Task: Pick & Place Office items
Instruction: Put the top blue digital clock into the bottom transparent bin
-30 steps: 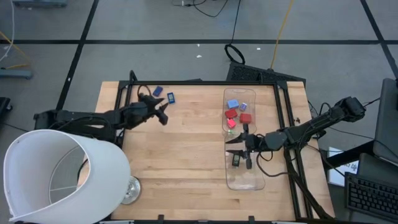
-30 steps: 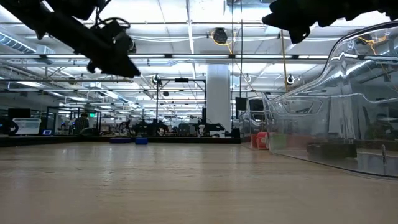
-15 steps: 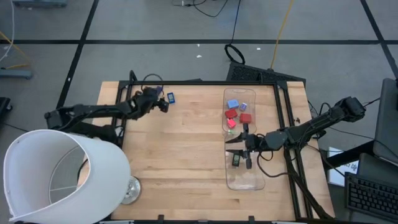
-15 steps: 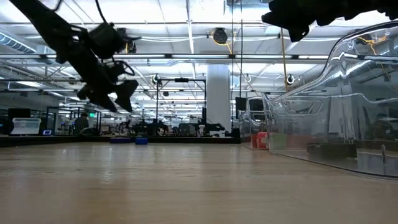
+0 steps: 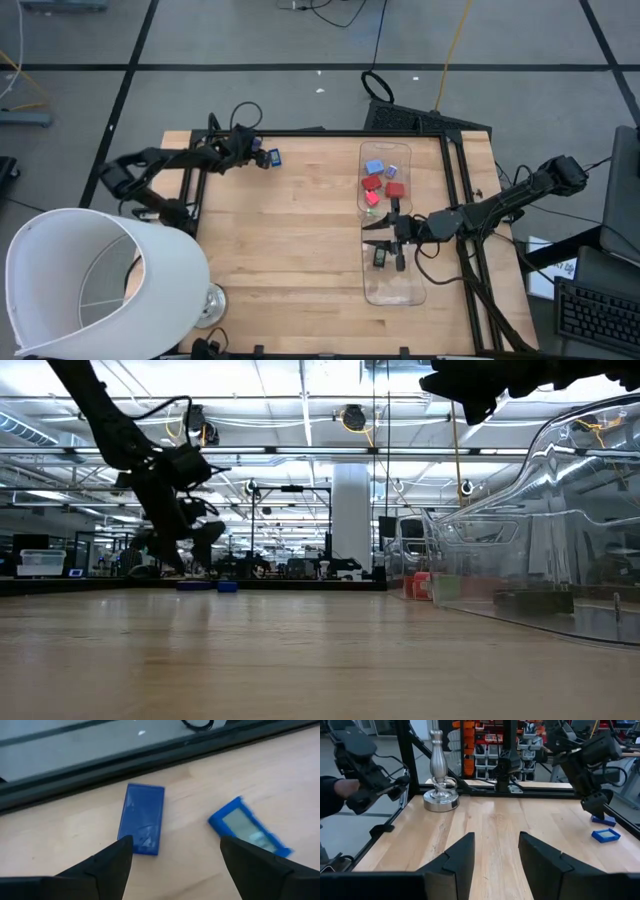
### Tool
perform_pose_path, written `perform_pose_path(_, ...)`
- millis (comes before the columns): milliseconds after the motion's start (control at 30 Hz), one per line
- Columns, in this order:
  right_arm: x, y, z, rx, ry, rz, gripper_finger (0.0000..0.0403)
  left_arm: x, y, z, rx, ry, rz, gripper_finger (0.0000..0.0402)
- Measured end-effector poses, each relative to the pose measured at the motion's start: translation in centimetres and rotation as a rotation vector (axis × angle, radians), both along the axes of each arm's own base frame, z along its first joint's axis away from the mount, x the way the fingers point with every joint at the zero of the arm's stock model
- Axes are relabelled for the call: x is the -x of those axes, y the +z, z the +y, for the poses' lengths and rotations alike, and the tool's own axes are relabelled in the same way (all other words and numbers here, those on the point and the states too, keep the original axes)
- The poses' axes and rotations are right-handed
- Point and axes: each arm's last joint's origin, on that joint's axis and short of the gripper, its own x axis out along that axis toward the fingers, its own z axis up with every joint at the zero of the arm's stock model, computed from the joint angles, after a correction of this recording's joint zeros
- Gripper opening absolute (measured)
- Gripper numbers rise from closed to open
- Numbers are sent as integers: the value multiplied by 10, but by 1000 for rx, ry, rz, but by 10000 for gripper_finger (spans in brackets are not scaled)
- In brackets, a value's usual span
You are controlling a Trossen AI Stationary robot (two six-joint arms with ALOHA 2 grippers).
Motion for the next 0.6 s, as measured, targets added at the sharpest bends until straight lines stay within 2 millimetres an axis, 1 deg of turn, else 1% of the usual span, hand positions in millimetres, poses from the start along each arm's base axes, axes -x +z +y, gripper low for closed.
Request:
perform_pose_path(100, 0, 0, 0, 1, 0, 1, 145, 1, -8, 5, 13, 9, 11, 289)
perform_pose_path(300, 0, -1, 0, -13, -1, 9, 142, -5, -10, 11, 14, 26, 28, 275)
perform_pose_path(500, 0, -1, 0, -14, -1, 12, 143, -5, 0, 18, -18, 94, 121, 264)
perform_pose_path(600, 0, -1, 0, -13, -1, 12, 142, -5, 6, 24, 7, 97, 123, 259)
